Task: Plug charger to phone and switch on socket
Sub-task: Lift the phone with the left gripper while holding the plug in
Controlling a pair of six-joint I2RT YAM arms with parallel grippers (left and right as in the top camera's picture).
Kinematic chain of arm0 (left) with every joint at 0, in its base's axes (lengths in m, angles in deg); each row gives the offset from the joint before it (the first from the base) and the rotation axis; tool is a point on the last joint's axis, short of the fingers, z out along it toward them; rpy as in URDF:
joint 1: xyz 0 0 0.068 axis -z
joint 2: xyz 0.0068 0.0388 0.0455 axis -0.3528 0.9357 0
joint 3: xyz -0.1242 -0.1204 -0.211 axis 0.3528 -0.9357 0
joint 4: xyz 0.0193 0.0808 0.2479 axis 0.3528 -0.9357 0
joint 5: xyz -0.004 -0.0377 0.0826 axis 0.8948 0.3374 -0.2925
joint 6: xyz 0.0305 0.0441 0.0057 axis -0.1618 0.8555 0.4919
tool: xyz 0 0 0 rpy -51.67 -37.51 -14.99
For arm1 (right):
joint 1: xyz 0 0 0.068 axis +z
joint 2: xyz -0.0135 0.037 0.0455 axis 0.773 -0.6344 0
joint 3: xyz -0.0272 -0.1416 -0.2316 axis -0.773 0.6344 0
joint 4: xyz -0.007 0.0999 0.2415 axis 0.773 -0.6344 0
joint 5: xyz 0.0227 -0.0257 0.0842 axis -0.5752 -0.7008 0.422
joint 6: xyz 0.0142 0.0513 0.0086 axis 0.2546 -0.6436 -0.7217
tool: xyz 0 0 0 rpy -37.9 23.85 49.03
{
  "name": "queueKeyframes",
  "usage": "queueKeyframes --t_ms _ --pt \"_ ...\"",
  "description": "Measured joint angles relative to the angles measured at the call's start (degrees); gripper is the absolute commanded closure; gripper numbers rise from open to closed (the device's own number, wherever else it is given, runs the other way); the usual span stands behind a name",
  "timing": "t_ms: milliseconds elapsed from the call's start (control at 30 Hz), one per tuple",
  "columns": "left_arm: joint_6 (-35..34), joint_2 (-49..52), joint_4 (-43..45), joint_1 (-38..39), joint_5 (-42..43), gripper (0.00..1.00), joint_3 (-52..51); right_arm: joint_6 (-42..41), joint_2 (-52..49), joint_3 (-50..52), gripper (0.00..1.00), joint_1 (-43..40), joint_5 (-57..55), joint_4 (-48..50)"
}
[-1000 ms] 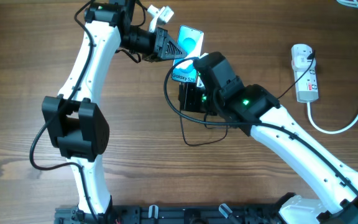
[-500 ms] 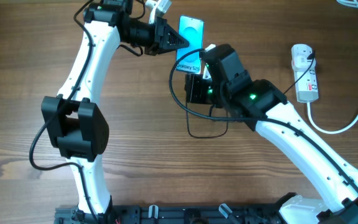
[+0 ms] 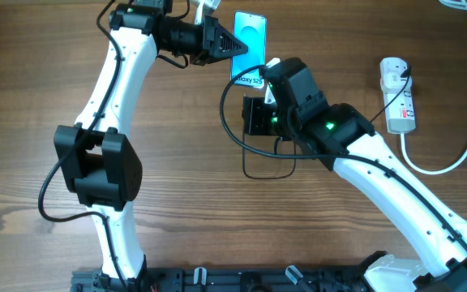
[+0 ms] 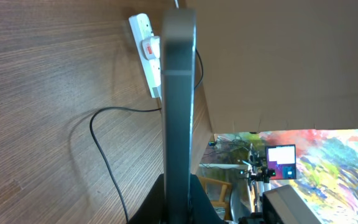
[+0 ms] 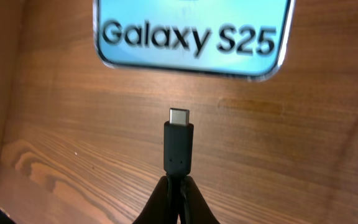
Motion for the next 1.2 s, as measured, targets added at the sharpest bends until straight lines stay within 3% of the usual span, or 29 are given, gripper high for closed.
queueKeyframes --t_ms 1200 --pt "1.46 0.00 -1.14 0.00 0.26 0.96 0.00 1.05 -1.03 -0.09 0.95 -0.02 -1.05 1.03"
